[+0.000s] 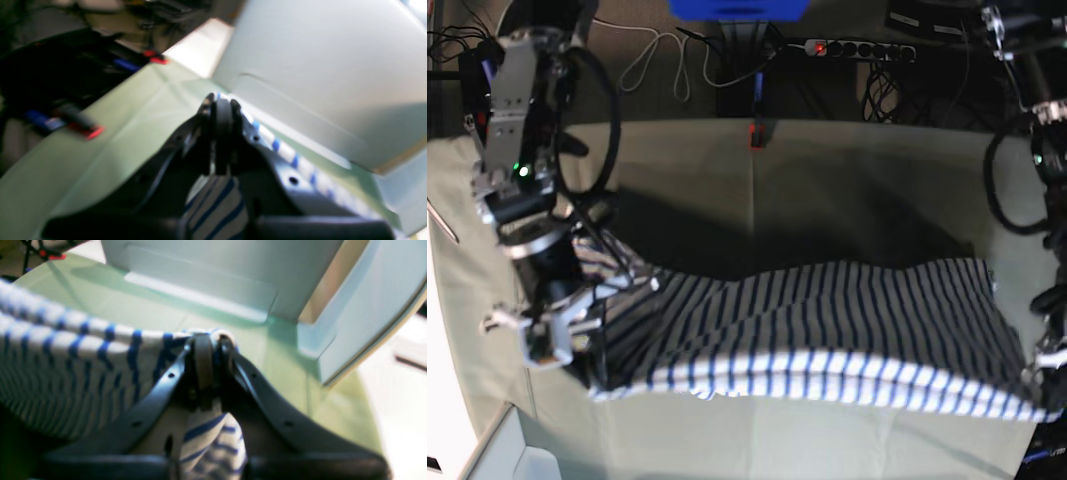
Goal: Layout the t-shirt on the table in an organized manner, then fold the t-shirt properly
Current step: 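Raise the shirt high with both grippers and swing it over the table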
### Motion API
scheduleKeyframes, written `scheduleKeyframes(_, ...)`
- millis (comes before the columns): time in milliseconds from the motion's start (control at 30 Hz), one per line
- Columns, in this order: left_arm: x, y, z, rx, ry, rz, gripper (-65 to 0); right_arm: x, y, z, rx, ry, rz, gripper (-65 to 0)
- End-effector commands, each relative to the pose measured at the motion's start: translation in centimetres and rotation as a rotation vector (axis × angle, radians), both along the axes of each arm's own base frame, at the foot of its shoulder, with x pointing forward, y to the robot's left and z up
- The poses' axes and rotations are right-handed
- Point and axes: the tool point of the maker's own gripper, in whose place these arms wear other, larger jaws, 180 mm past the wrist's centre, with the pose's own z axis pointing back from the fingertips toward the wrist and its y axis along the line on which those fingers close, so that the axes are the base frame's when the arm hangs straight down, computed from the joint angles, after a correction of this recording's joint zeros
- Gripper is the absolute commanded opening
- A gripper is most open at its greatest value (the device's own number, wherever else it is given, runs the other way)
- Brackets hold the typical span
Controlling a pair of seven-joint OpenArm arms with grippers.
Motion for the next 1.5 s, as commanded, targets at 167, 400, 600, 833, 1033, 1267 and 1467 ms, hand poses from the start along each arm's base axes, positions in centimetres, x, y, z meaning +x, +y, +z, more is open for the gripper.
scheduleKeyframes(167, 5.3, -3.5, 5.7, 0.042, -0.116, -0.104, -64.8, 4.5, -0.5, 5.5, 0.008, -0.115, -0.020, -65.0)
scheduleKeyframes(400, 12.2, -6.1, 8.8, -0.037, -0.135, -0.145, -64.8, 10.7, -0.4, 9.5, -0.052, -0.125, 0.029, -65.0)
scheduleKeyframes(600, 16.3, -8.6, 15.0, -0.097, -0.208, -0.179, -64.8, 16.1, -2.5, 13.5, -0.059, -0.139, 0.001, -65.0)
scheduleKeyframes(833, 17.7, -10.3, 24.4, -0.086, -0.334, -0.216, -64.8, 18.9, -5.2, 21.4, -0.062, -0.229, -0.045, -65.0)
scheduleKeyframes(1033, 16.4, -10.4, 30.2, -0.067, -0.440, -0.224, -64.8, 18.4, -7.7, 27.8, -0.088, -0.337, -0.090, -65.0)
scheduleKeyframes(1267, 13.9, -8.9, 29.8, 0.002, -0.481, -0.206, -64.8, 15.4, -9.1, 29.2, -0.118, -0.421, -0.129, -65.0)
scheduleKeyframes(1467, 12.4, -7.8, 22.3, 0.071, -0.374, -0.196, -64.8, 12.6, -6.7, 21.4, -0.148, -0.349, -0.088, -65.0)
